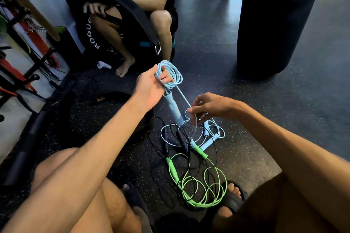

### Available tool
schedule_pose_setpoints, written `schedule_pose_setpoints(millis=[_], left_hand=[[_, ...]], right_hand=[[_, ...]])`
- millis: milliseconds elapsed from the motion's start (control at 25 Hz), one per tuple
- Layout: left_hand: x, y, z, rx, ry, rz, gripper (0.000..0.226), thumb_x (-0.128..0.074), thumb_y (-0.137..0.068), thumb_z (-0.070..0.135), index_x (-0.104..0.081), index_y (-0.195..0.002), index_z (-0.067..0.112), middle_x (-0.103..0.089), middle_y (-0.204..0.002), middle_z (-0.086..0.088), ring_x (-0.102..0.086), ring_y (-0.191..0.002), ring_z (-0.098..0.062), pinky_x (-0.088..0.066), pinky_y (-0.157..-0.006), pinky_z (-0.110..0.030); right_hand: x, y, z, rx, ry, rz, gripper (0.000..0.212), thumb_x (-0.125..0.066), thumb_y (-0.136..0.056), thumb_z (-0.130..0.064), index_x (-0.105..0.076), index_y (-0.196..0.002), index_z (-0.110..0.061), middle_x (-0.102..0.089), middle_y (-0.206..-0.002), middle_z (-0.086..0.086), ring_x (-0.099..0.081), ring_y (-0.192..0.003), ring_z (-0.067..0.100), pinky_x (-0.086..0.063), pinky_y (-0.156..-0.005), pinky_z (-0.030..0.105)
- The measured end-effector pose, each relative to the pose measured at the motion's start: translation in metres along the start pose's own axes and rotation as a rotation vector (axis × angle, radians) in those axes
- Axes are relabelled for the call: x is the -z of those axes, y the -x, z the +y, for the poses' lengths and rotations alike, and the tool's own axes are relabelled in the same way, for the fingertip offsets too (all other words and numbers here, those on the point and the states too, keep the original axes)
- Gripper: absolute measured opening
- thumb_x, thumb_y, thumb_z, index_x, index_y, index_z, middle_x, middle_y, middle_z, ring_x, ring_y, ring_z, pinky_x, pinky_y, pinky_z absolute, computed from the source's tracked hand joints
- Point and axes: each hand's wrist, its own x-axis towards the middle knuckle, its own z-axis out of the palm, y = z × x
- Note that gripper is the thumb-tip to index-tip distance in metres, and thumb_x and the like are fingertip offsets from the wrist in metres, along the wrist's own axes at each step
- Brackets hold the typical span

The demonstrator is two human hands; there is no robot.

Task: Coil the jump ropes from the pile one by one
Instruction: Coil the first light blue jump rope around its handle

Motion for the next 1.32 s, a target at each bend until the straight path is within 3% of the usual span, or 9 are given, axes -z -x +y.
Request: schedule_pose_setpoints(millis=[280,440,520,600,720,880,1000,1200,1320], left_hand=[[-0.001,-0.009,-0.013,-0.21,-0.215,0.21,0.031,-0.027,-0.106,0.016,-0.042,-0.079,0.011,-0.039,-0.048,0.007,-0.036,-0.043,-0.008,-0.032,-0.057,-0.024],[0.008,-0.012,-0.018,-0.43,-0.853,0.308,0.02,-0.037,-0.101,0.016,-0.047,-0.086,0.007,-0.051,-0.053,0.0,-0.05,-0.047,-0.013,-0.045,-0.06,-0.028],[0.006,-0.007,-0.02,-0.469,-1.118,0.285,0.014,-0.04,-0.101,0.015,-0.045,-0.092,0.005,-0.056,-0.057,-0.003,-0.053,-0.045,-0.005,-0.042,-0.058,-0.015],[0.002,-0.002,-0.022,-0.445,-1.328,0.205,0.013,-0.043,-0.1,0.012,-0.044,-0.089,0.007,-0.061,-0.06,-0.005,-0.052,-0.046,-0.003,-0.036,-0.054,-0.009],[0.002,0.001,-0.025,-0.294,-1.631,0.083,0.02,-0.049,-0.099,0.016,-0.045,-0.079,0.012,-0.056,-0.067,-0.007,-0.048,-0.06,-0.011,-0.031,-0.059,-0.02],[0.002,0.006,-0.028,0.118,-1.439,-0.181,0.039,-0.04,-0.104,0.025,-0.052,-0.071,0.008,-0.047,-0.048,-0.003,-0.042,-0.036,-0.01,-0.034,-0.039,-0.022],[-0.007,0.014,-0.022,0.322,-1.249,-0.241,0.044,-0.036,-0.105,0.029,-0.048,-0.067,0.01,-0.032,-0.042,0.002,-0.023,-0.035,-0.01,-0.023,-0.043,-0.023],[-0.006,0.016,-0.01,0.434,-1.107,-0.279,0.039,-0.039,-0.101,0.028,-0.049,-0.066,0.012,-0.024,-0.043,0.005,-0.014,-0.036,-0.01,-0.032,-0.045,-0.024],[-0.002,0.014,-0.003,0.419,-0.88,-0.242,0.037,-0.039,-0.098,0.025,-0.046,-0.064,0.013,-0.02,-0.042,0.005,-0.013,-0.035,-0.009,-0.029,-0.045,-0.025]], right_hand=[[-0.016,-0.007,0.006,-0.002,0.144,-0.001,0.01,-0.065,-0.092,-0.011,-0.058,-0.088,-0.004,-0.071,-0.079,0.012,-0.066,-0.073,0.022,-0.057,-0.066,0.03],[-0.017,-0.002,-0.006,0.188,0.146,0.036,0.014,-0.057,-0.097,-0.01,-0.059,-0.094,0.003,-0.07,-0.08,0.016,-0.064,-0.069,0.025,-0.054,-0.067,0.038],[-0.02,0.001,-0.016,0.274,0.124,0.062,0.019,-0.052,-0.1,-0.01,-0.06,-0.095,0.006,-0.064,-0.076,0.013,-0.06,-0.066,0.022,-0.052,-0.062,0.031],[-0.02,0.003,-0.023,0.35,0.128,0.118,0.022,-0.05,-0.1,-0.008,-0.062,-0.093,0.009,-0.059,-0.069,0.01,-0.055,-0.059,0.017,-0.047,-0.054,0.026],[-0.017,0.004,-0.026,0.396,0.132,0.216,0.024,-0.053,-0.099,-0.009,-0.061,-0.087,0.01,-0.055,-0.061,0.008,-0.049,-0.052,0.017,-0.04,-0.05,0.023],[-0.013,0.004,-0.028,0.372,0.005,0.325,0.017,-0.055,-0.098,-0.01,-0.057,-0.093,0.006,-0.056,-0.065,0.013,-0.048,-0.052,0.017,-0.039,-0.047,0.024],[-0.01,0.0,-0.029,0.354,-0.044,0.413,0.008,-0.049,-0.099,-0.008,-0.05,-0.093,-0.003,-0.057,-0.067,0.016,-0.05,-0.052,0.021,-0.04,-0.047,0.029],[-0.01,-0.01,-0.022,0.265,0.188,0.393,0.012,-0.042,-0.094,0.001,-0.051,-0.091,-0.006,-0.057,-0.072,0.007,-0.052,-0.061,0.015,-0.045,-0.058,0.026],[0.002,-0.014,-0.007,0.137,0.483,0.204,0.017,-0.048,-0.088,-0.003,-0.065,-0.087,-0.001,-0.068,-0.082,0.007,-0.058,-0.073,0.019,-0.048,-0.068,0.03]])
